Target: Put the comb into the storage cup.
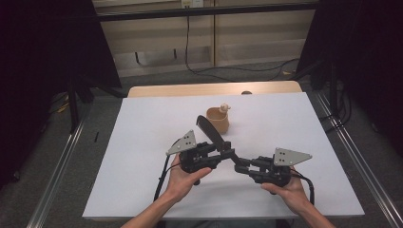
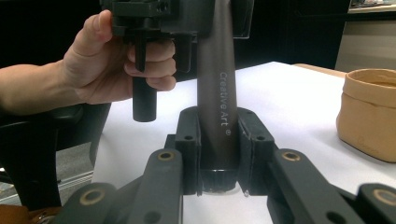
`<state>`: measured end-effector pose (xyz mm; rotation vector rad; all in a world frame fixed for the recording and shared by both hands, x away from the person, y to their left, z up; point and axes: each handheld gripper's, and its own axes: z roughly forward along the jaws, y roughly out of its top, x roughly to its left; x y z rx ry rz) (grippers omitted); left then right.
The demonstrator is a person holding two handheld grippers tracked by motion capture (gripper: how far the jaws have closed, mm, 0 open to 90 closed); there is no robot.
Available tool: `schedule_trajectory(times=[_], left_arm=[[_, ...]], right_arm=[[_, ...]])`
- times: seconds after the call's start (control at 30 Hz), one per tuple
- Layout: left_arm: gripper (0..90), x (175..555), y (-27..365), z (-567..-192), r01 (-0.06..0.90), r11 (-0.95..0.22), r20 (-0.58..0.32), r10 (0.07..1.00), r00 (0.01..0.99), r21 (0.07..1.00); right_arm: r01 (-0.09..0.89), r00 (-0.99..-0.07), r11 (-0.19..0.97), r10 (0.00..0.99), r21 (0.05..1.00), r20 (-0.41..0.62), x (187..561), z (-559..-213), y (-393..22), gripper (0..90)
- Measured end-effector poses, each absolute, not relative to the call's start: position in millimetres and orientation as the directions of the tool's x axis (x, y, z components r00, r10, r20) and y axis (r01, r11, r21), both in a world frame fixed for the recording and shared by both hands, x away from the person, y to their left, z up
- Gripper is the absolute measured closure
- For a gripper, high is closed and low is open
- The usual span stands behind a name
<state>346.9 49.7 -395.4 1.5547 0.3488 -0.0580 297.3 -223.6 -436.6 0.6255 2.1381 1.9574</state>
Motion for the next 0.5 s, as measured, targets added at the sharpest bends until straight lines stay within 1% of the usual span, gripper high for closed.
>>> schedule_trajectory(times=[0.17, 0.33, 0.5], left_arm=[[68.9, 348.2, 49.4, -396.1, 0.284, 0.037, -0.286, 0.161, 0.945, 0.958], [70.1, 346.9, 47.5, -395.7, 0.295, 0.041, -0.298, 0.165, 0.94, 0.955], [71.4, 348.2, 47.2, -395.5, 0.337, 0.04, -0.339, 0.15, 0.929, 0.941]], right_arm=[[0.185, -0.897, 0.046, 0.417, 0.982, 0.149, 297.7, -437.0, -223.1, 72.4], [0.183, -0.896, 0.048, 0.419, 0.982, 0.146, 298.1, -437.0, -223.6, 72.3], [0.179, -0.897, 0.054, 0.419, 0.982, 0.141, 298.2, -437.8, -223.4, 72.2]])
